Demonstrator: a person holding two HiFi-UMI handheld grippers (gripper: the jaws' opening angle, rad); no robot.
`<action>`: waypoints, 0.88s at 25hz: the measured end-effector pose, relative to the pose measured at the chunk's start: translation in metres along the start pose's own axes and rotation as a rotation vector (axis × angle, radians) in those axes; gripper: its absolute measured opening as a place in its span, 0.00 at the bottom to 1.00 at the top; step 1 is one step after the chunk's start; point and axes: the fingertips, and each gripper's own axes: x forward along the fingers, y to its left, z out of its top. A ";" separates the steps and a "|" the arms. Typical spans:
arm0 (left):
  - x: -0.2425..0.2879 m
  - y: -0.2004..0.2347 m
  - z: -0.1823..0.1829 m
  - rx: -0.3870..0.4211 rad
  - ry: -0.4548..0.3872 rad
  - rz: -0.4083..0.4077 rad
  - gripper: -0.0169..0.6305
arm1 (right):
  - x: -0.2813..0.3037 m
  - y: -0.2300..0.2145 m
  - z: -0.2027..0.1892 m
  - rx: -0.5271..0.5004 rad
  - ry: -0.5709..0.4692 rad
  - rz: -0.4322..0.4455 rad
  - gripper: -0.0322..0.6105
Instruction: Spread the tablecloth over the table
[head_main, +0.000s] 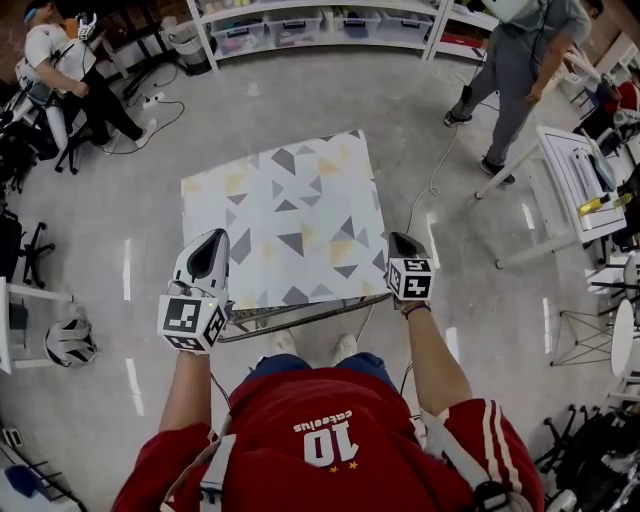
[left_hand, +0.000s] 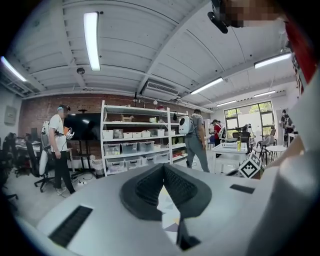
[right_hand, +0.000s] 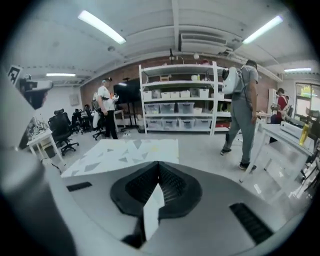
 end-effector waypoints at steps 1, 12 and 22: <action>-0.001 0.002 0.002 0.001 -0.004 0.005 0.04 | -0.004 0.006 0.020 -0.010 -0.044 0.010 0.07; -0.010 0.023 0.009 0.001 -0.017 0.064 0.04 | -0.084 0.091 0.176 -0.099 -0.420 0.153 0.07; -0.009 0.048 -0.022 -0.013 0.038 0.099 0.04 | -0.138 0.169 0.247 -0.158 -0.599 0.278 0.07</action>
